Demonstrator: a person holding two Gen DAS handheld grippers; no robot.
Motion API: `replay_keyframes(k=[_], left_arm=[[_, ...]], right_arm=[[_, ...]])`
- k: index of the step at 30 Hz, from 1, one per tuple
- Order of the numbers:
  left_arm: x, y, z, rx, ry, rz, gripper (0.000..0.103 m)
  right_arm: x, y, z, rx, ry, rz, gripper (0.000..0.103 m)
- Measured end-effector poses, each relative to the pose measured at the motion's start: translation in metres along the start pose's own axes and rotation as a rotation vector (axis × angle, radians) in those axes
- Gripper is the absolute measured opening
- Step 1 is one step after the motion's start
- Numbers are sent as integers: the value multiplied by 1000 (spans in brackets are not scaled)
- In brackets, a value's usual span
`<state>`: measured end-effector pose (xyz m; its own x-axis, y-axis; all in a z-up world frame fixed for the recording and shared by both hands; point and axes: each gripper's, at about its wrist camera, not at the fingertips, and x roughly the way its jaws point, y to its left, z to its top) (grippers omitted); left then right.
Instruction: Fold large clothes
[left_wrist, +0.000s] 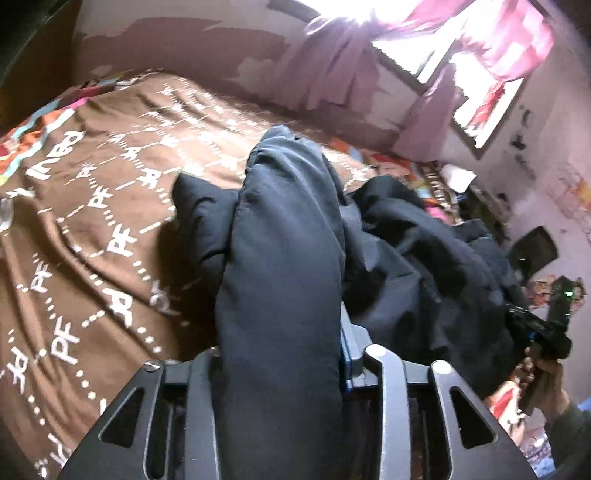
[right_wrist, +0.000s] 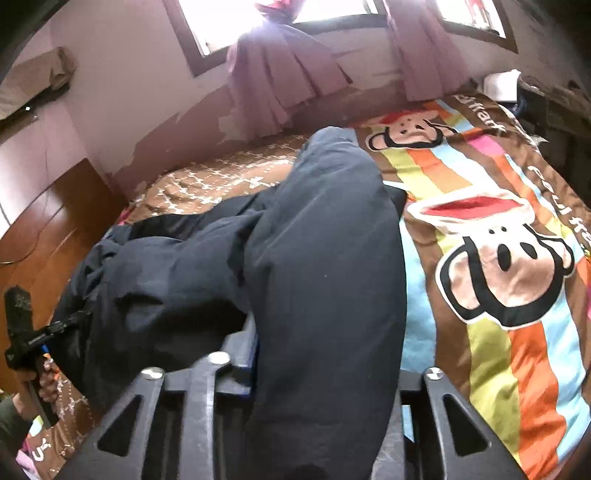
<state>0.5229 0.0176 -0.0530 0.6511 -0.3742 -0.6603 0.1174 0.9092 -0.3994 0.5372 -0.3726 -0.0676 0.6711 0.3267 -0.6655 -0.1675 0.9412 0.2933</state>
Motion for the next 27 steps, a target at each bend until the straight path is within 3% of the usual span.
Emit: replay_keyframes(k=[4, 6, 9, 10, 12, 19, 27], left_arm=[[4, 2, -3, -24, 13, 105, 63], [4, 4, -5, -70, 5, 135, 70], [1, 1, -6, -85, -31, 200, 82], [-2, -2, -7, -79, -52, 218, 92], [-12, -11, -9, -56, -125, 244, 100], [-42, -49, -19, 48, -281, 265, 101], [-87, -116, -40, 189, -465, 243, 101]], right_arm=[[-4, -12, -5, 58, 0, -48, 76], [-6, -16, -9, 104, -23, -85, 86], [-10, -18, -15, 138, -74, -160, 90], [-11, -18, -16, 139, -86, -177, 91], [-18, -14, -19, 132, -130, -221, 94], [-46, 4, -24, 45, -263, -311, 99], [-86, 36, -49, -26, -403, -295, 100]])
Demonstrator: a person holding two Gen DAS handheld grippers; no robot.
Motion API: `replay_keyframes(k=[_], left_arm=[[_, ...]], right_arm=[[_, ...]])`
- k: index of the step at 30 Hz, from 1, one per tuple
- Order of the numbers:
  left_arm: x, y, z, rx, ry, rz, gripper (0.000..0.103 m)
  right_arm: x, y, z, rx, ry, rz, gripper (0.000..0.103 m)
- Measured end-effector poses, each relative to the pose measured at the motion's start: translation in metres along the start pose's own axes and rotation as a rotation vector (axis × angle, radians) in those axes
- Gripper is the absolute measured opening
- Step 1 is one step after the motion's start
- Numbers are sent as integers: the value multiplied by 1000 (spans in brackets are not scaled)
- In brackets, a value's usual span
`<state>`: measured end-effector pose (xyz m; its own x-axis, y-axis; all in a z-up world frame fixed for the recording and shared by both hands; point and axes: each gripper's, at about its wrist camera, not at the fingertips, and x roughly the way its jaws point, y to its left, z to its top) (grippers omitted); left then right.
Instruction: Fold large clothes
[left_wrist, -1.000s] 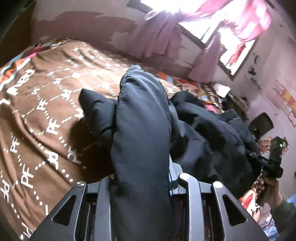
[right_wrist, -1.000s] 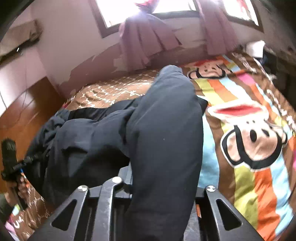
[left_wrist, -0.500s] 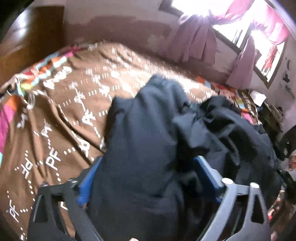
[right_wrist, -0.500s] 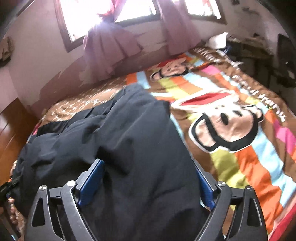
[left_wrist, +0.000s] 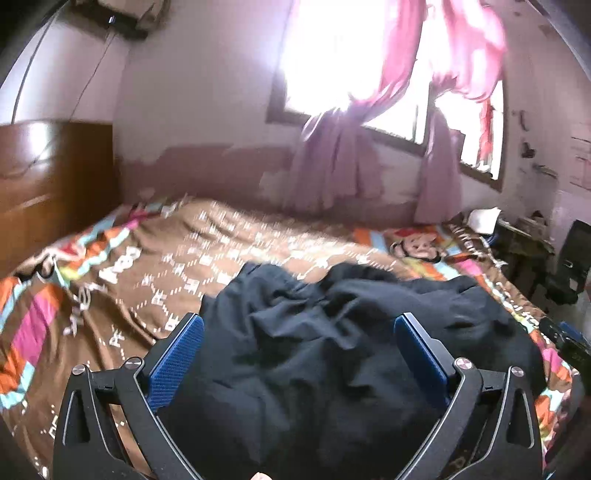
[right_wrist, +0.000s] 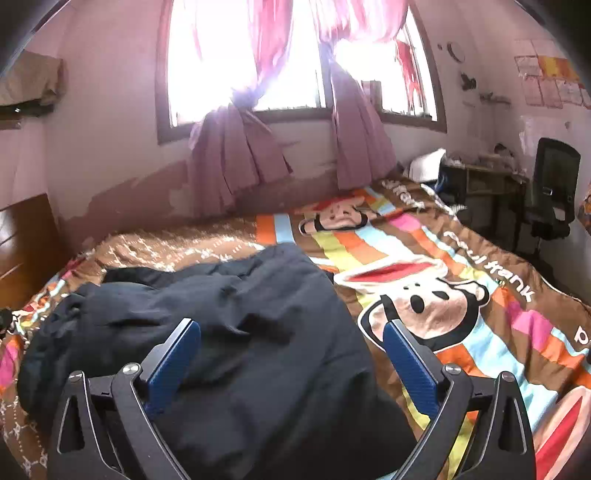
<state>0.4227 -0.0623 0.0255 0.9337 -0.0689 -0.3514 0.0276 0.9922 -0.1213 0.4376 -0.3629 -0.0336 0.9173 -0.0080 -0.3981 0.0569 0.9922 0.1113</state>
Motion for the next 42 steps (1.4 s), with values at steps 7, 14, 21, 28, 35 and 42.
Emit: replay_keyframes(k=[7, 14, 21, 28, 35, 42], left_arm=[[-38, -27, -2, 52, -17, -21, 101], [-50, -31, -19, 66, 92, -16, 101], [-69, -22, -38, 50, 102, 51, 101], [-84, -13, -64, 50, 135, 113, 101], [-84, -20, -86, 77, 147, 91, 101], [-91, -28, -95, 108, 120, 53, 101]], right_arm=[[-57, 17, 2, -36, -111, 80, 103], [-92, 38, -7, -68, -123, 176, 103], [-115, 51, -23, -102, -117, 214, 103], [-134, 59, -38, -149, -110, 272, 103], [-144, 65, -58, -198, -99, 269, 103], [-140, 59, -67, -193, -73, 248, 103]])
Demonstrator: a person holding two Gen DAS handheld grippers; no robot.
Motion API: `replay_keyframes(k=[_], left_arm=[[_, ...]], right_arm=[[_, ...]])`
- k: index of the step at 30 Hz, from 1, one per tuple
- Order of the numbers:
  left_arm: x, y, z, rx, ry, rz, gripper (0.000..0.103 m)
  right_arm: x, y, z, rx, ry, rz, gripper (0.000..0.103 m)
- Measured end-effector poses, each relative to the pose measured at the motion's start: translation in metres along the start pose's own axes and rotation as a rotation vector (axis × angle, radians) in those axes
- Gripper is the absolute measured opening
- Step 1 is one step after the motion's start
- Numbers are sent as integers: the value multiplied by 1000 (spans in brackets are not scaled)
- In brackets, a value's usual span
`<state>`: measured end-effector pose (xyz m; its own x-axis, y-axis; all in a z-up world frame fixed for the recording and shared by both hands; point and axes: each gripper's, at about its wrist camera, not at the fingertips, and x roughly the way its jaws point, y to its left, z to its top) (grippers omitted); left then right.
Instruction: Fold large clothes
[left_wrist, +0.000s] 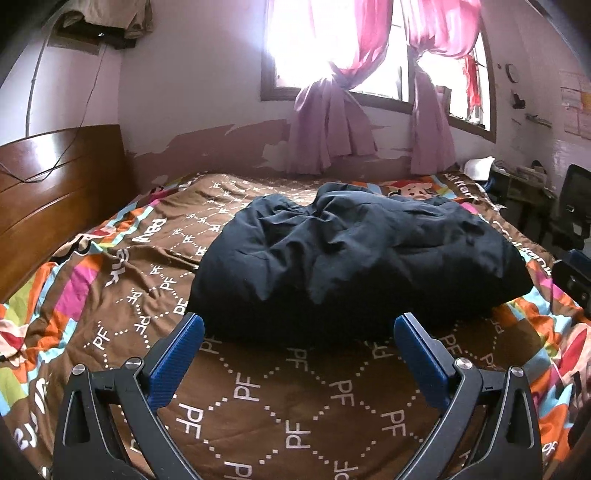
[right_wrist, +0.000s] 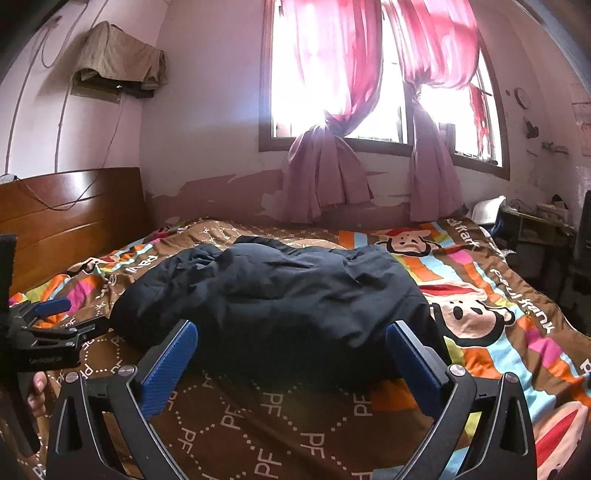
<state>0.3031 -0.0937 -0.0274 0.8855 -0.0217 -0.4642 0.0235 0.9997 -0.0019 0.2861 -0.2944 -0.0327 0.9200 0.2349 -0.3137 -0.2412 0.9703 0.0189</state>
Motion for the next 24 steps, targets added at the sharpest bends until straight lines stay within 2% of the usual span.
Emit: replay_keyframes(k=[9, 24], left_arm=[[0, -10, -4, 19, 14, -44, 101], [-4, -10, -3, 8, 3, -43, 101]], right_arm=[[4, -1, -4, -7, 29, -17, 103], [9, -2, -8, -13, 58, -15, 103]])
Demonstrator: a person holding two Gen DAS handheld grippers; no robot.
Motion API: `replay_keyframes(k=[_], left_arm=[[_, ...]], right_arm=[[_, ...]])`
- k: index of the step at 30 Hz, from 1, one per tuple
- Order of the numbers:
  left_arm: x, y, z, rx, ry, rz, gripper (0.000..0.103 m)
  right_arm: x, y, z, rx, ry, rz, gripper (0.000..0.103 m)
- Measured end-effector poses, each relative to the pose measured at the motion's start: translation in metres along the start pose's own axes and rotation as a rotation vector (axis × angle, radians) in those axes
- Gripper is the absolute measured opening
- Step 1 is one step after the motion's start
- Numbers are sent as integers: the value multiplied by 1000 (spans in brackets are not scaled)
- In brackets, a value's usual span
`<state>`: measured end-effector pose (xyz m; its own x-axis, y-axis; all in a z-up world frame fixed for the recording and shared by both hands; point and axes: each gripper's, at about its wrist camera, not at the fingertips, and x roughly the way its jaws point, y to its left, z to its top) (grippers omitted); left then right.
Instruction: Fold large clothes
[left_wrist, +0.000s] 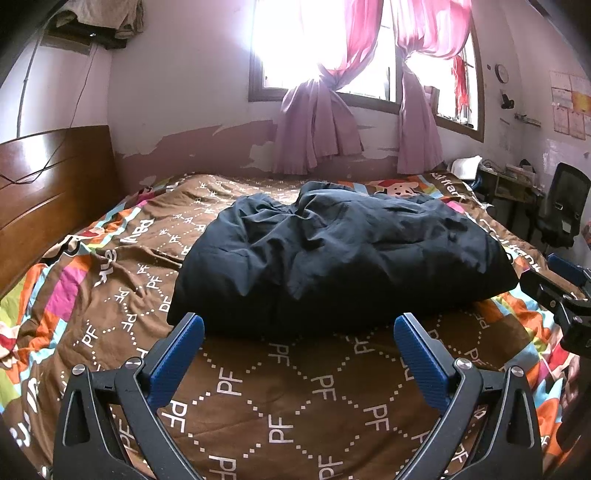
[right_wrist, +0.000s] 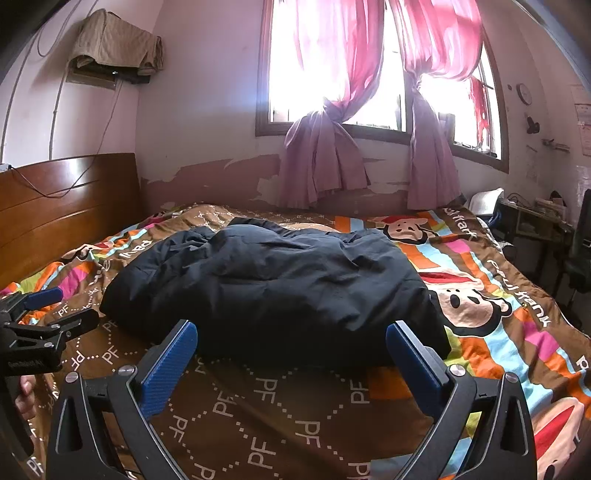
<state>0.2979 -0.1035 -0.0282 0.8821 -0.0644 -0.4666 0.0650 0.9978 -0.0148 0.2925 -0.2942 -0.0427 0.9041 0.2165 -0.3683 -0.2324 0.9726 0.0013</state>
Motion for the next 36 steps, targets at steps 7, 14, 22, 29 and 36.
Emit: replay_keyframes(k=[7, 14, 22, 29, 36], left_arm=[[0, -1, 0, 3, 5, -4, 101], [0, -2, 0, 3, 6, -8, 101], [-1, -4, 1, 1, 9, -13, 101], [0, -4, 1, 2, 9, -15, 101], [0, -4, 2, 4, 11, -19, 101]], right_arm=[[0, -1, -1, 3, 4, -2, 103], [0, -1, -1, 3, 4, -2, 103], [0, -1, -1, 3, 5, -2, 103], [1, -2, -1, 4, 6, -1, 103], [1, -2, -1, 5, 8, -1, 103]])
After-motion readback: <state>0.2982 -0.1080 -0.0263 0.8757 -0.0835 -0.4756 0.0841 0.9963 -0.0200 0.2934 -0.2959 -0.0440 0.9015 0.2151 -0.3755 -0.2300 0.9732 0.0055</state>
